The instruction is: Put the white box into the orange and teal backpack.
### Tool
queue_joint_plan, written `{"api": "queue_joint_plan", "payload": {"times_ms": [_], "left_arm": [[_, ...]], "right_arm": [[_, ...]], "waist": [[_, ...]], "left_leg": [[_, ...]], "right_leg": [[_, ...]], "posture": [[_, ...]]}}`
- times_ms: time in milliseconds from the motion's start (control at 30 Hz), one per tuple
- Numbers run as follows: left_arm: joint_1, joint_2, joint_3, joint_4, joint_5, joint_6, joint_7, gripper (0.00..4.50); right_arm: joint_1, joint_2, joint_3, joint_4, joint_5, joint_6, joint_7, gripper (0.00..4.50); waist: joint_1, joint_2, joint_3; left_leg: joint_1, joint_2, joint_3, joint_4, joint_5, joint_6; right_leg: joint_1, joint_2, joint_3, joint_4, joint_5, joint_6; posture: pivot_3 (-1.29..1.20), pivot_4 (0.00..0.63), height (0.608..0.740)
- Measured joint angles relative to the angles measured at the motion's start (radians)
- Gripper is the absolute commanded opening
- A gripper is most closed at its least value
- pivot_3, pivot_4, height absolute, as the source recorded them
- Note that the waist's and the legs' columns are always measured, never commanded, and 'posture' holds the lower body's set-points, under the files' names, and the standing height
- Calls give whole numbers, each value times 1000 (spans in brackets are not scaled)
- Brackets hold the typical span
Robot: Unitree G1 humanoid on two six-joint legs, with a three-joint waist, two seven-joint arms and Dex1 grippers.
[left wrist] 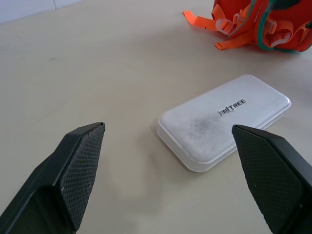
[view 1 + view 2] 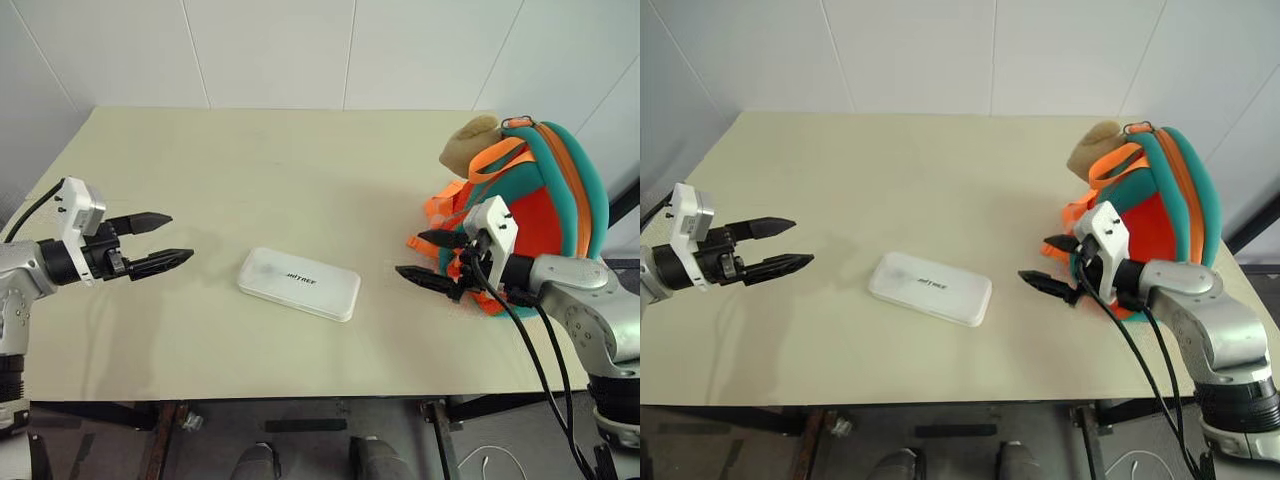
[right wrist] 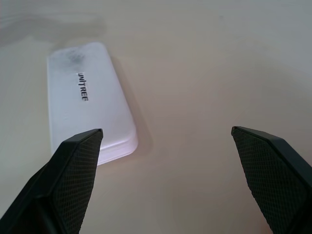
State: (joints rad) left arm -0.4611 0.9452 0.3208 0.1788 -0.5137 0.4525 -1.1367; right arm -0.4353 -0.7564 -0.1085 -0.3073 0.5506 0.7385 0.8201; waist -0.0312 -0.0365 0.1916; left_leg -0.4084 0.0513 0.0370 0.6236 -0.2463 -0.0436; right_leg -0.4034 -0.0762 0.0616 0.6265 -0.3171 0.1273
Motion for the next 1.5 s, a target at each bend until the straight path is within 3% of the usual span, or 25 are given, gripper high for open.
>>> {"api": "queue_joint_plan", "payload": {"times_ms": [367, 400, 533, 833, 1200, 1500], "left_arm": [[35, -11, -9, -46, -5, 68, 51, 4469], [43, -17, -9, -49, -3, 55, 53, 4062], [81, -45, -2, -86, 6, -11, 78, 2920], [41, -62, -8, -74, 6, 20, 128, 2], [-129, -173, -182, 190, 60, 105, 129, 2], [-260, -235, -255, 425, 100, 202, 106, 2]], "right_arm": [[-17, 19, 48, -6, -2, 10, -7, 4467], [-25, 20, 62, -6, -2, 11, -6, 4303], [-30, 21, 107, -5, -26, 7, -8, 3237], [-70, 49, 200, 57, -135, -50, -14, 18], [37, 78, 311, 61, -319, -96, -97, 18], [54, 147, 333, 25, -338, -37, -141, 18]], "waist": [[1, 0, 0], [1, 0, 0], [1, 0, 0], [6, 0, 0], [2, 0, 0], [3, 0, 0]], "left_leg": [[0, 0, 0, 3, 0, 0], [0, 0, 0, 3, 0, 0], [0, 1, 0, 4, 0, 0], [-1, 0, 0, 5, 0, 0], [-1, 0, 0, 7, 0, 0], [-1, 1, -1, 7, 0, 0]], "right_leg": [[0, 0, 0, 2, 0, 0], [0, 0, 0, 2, 0, 0], [0, 0, 0, 2, 0, 0], [1, 0, 0, 2, 0, 1], [1, 2, 1, 3, 1, 3], [0, 2, 1, 4, 1, 3]], "posture": [[0, 150, 740], [0, 150, 740], [0, 150, 740], [0, 150, 740], [0, 150, 740], [0, 150, 740]]}}
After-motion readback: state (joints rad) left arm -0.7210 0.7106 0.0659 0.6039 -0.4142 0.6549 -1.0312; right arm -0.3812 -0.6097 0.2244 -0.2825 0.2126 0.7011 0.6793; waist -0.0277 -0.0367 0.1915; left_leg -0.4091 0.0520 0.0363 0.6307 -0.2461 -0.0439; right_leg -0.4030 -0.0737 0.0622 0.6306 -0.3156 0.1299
